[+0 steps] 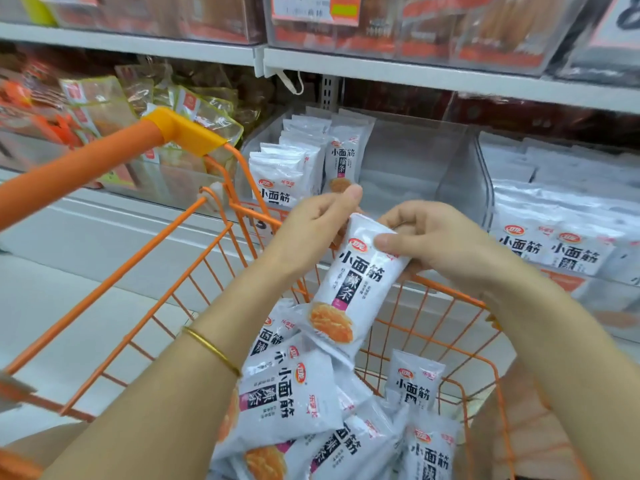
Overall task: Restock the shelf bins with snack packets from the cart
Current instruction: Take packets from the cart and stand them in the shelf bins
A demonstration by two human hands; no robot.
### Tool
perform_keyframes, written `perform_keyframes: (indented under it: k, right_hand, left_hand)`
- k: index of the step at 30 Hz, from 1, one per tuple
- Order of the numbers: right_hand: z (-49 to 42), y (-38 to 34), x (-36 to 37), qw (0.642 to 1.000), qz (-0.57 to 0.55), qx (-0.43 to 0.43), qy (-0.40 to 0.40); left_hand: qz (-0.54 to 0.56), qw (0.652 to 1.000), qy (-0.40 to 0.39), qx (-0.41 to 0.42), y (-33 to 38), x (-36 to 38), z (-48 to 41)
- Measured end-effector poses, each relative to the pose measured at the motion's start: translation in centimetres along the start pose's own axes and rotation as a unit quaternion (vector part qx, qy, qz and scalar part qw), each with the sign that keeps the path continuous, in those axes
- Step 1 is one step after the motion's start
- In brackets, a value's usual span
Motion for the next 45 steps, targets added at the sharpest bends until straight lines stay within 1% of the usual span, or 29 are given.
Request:
perform_keyframes:
  k: [3,6,7,9,11,14,16,18,19,21,23,25,26,30,34,38,42,45]
  right_hand:
    - [-0.9,-1.0,-1.2,0.997,0.037,-0.034,0.059]
    - [-1.6,-0.9,-1.3,0.995,0.010,-0.032,0.097]
    - [-1.7,-0.7,-1.1,0.996,0.008,-0.012,0.088]
    - [-1.7,-0.1,0.1,0.998,0.038,0.038,0.028]
    - [-1.5,0.3,1.1,0.996,0.061,0.068,-0.021]
    - [-2.1,0.1,0.6,0.995,0.055,0.080,-0.022]
    - [-3.1,-0.1,-1.1,0.996,0.012,0.087,0.011]
    - [-4.7,-0.2,-3.2,0.993,-0.041,0.084,0.069]
    - [-5.8,-0.2,-4.2,0.990,-0.056,0.075,0.102]
    - [-8.3,0.3,-5.7,0.983,-0.073,0.057,0.160]
    - [-10.8,1.2,-6.4,0.976,-0.066,0.051,0.199]
    - [-13.2,2.1,-6.7,0.972,-0.062,0.050,0.220]
    - [-14.3,2.5,-6.6,0.971,-0.060,0.051,0.224]
    - [-18.4,4.0,-5.3,0.974,0.019,0.072,0.213]
    - [-21.5,3.4,-5.3,0.965,0.094,0.029,0.244]
    - [-23.1,2.7,-5.4,0.951,0.168,0.007,0.261]
    - [-23.8,3.5,-5.0,0.947,0.180,0.012,0.264]
    - [-23.5,4.0,-5.2,0.950,0.132,0.045,0.278]
  left_hand:
    - [0.032,0.999,-0.007,-0.029,-0.2,0.5,0.0]
    - [0.065,0.996,0.034,-0.051,-0.6,-0.2,-0.2]
    - [0.075,0.994,0.054,-0.053,-0.7,-0.7,-0.3]
    - [0.093,0.989,0.099,-0.056,-0.6,-1.6,-0.2]
    - [0.103,0.984,0.131,-0.057,-0.7,-2.2,-0.2]
    - [0.110,0.979,0.162,-0.056,-0.9,-2.5,-0.3]
    - [0.053,0.979,0.190,-0.050,-1.2,-2.9,-0.5]
    - [-0.077,0.978,0.195,-0.013,-1.0,-3.3,-0.6]
    - [-0.157,0.970,0.183,0.017,-0.7,-3.2,-0.6]
    - [-0.306,0.943,0.116,0.063,-0.9,-2.0,-0.8]
    - [-0.408,0.911,0.031,0.053,-2.4,-0.4,-0.9]
    - [-0.474,0.879,-0.014,0.043,-3.8,0.7,-0.8]
    - [-0.490,0.870,-0.015,0.048,-4.1,1.0,-0.7]
    - [-0.484,0.873,0.010,0.062,-4.0,0.9,-0.7]
    - [-0.517,0.850,0.059,0.077,-3.9,1.0,-0.7]
    - [-0.529,0.843,0.064,0.079,-4.0,1.1,-0.8]
    - [-0.538,0.838,0.057,0.073,-4.2,1.2,-0.9]
    - [-0.538,0.838,0.061,0.072,-4.2,1.2,-0.9]
Point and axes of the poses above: each hand's wrist, its own z-axis away from the middle knuckle, its own x-axis out of the palm, y = z × x, the point moved 7 cm from there along -z, towards the middle knuckle, and after that the axes turned 9 degrees about -z, right-handed, at the moved point
